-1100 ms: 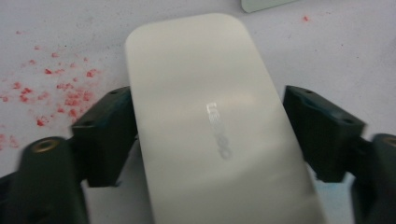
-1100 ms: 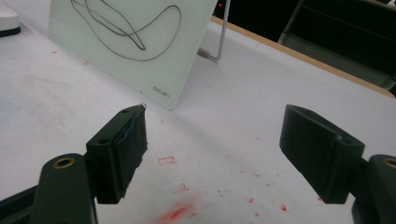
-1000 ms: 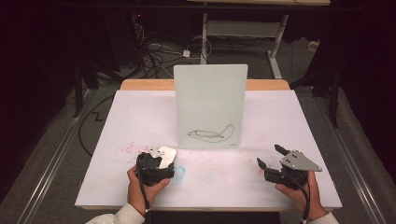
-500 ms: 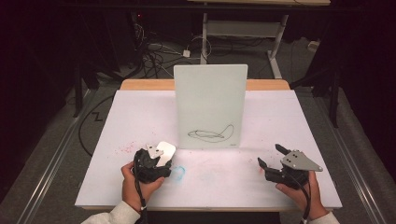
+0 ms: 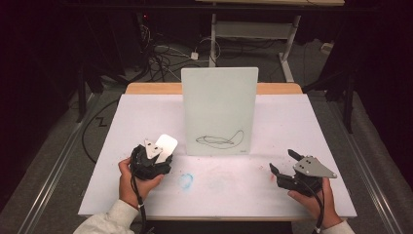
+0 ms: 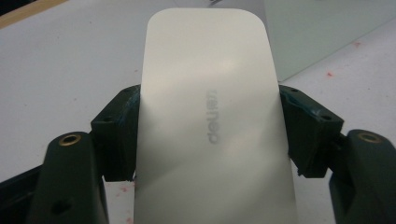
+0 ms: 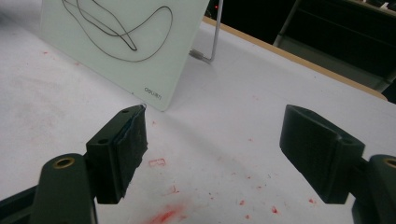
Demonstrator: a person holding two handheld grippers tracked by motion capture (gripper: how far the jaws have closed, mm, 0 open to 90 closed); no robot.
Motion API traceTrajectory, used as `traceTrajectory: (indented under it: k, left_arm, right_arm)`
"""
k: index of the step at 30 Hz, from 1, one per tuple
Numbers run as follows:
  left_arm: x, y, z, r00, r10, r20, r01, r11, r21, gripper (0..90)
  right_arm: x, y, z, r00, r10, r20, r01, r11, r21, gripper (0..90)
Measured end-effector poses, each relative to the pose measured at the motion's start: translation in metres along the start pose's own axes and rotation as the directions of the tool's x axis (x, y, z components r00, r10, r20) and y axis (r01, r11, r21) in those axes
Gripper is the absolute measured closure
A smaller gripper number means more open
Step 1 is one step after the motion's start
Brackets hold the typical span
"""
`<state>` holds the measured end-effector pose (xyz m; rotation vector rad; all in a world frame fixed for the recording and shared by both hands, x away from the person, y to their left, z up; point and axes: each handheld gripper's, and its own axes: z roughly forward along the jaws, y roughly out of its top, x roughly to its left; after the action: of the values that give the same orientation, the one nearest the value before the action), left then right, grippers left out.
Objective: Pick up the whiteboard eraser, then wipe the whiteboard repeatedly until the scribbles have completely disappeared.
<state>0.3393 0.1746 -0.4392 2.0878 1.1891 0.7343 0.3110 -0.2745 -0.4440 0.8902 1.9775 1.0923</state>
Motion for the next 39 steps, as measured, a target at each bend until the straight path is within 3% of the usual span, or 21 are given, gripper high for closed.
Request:
traceTrajectory:
  k: [8,11,15,19,21,22,26,28,33,34,36,38,39]
  left_arm:
    - [0.013,0.002,0.0,0.9994,0.033,-0.011,-0.033,0.9989,-0.032,28.7]
    - [0.017,0.003,-0.004,0.9986,0.046,0.028,-0.044,0.9961,-0.077,28.7]
    - [0.014,0.006,-0.011,0.9959,0.084,0.034,-0.079,0.9892,-0.124,28.7]
    - [0.009,0.008,-0.013,0.9936,0.111,0.021,-0.107,0.9845,-0.139,28.7]
    - [0.003,0.008,-0.015,0.9897,0.142,0.016,-0.138,0.9778,-0.158,28.7]
    - [0.002,0.009,-0.016,0.9847,0.173,0.023,-0.166,0.9705,-0.175,28.7]
    - [-0.012,0.01,-0.018,0.9689,0.247,0.012,-0.242,0.9548,-0.173,28.7]
    - [-0.017,0.012,-0.016,0.9627,0.27,0.017,-0.264,0.9496,-0.169,28.7]
    - [-0.03,0.016,-0.013,0.9406,0.339,0.025,-0.329,0.9268,-0.181,28.7]
    - [-0.03,0.016,-0.013,0.9406,0.339,0.025,-0.329,0.9268,-0.181,28.7]
    - [-0.036,0.018,-0.012,0.9342,0.356,0.025,-0.345,0.9198,-0.186,28.7]
    - [-0.041,0.022,-0.011,0.925,0.379,0.031,-0.366,0.9105,-0.192,28.7]
    - [-0.045,0.025,-0.008,0.9157,0.401,0.032,-0.387,0.9005,-0.198,28.7]
  right_arm:
    - [-0.001,-0.001,0.003,1.0,-0.003,0.006,0.003,1.0,0.01,23.8]
    - [-0.001,0.0,0.004,1.0,-0.006,0.008,0.005,1.0,0.013,23.7]
    - [-0.001,0.0,0.006,1.0,0.001,0.009,-0.001,1.0,0.015,23.7]
    - [0.0,0.0,0.007,1.0,0.0,0.006,-0.001,1.0,0.017,23.7]
    - [-0.001,0.0,0.007,1.0,0.0,0.006,0.0,1.0,0.017,23.7]
    - [-0.001,0.0,0.007,1.0,-0.001,0.006,0.001,1.0,0.018,23.7]
    - [-0.001,-0.001,0.007,1.0,-0.003,0.006,0.003,1.0,0.021,23.7]
    - [0.0,-0.001,0.009,1.0,-0.003,0.001,0.003,1.0,0.027,23.7]
    - [0.002,-0.002,0.01,0.9998,-0.019,-0.008,0.019,0.999,0.035,23.7]
    - [0.003,-0.002,0.01,0.9998,-0.021,-0.008,0.021,0.999,0.034,23.6]
    - [0.002,-0.001,0.01,0.9998,-0.02,-0.008,0.02,0.999,0.032,23.6]
    - [0.002,-0.001,0.011,0.9999,-0.013,-0.009,0.013,0.999,0.033,23.6]
    - [0.002,-0.001,0.011,0.9999,-0.01,-0.01,0.01,0.999,0.033,23.7]
